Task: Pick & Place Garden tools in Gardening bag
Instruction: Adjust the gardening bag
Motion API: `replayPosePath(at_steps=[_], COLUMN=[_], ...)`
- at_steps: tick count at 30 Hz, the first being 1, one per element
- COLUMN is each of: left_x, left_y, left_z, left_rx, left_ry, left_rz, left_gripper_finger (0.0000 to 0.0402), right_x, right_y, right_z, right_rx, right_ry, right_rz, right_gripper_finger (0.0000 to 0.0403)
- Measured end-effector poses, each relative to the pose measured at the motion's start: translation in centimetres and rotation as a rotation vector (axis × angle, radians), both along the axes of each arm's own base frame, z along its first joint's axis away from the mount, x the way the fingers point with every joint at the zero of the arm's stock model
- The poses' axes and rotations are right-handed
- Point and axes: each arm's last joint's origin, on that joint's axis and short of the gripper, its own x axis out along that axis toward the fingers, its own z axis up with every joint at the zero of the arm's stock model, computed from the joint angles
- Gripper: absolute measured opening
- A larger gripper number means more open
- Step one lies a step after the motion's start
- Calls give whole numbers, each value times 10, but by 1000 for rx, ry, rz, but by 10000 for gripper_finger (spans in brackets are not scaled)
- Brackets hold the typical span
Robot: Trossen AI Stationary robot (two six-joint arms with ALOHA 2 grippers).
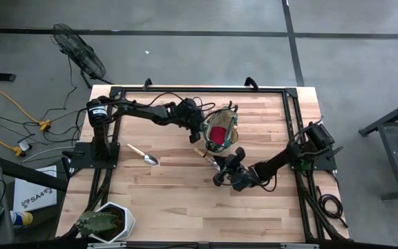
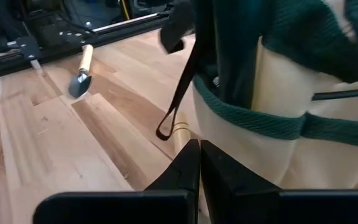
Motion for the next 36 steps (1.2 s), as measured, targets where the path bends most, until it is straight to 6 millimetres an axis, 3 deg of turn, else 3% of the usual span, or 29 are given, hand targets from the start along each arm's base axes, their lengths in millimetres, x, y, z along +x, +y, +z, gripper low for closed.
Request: replayPosePath(at_steps=[17,27,36], left_x=[12,18,24], left_y=[-45,-78,-105], left_z=[-1,-1,4], left_rx=[7,8,17], left_ry=[7,10,-50], left_rz=[-121,-171,-202], left_gripper_finger=[81,81,81], right_x=[-15,-36,-54], right_y=[3,13,9], right_z=[-12,-2,5], right_rx=[69,75,96], right_ry=[28,42,73], right_rz=[-93,-124,-182], right_gripper_finger=[4,4,4])
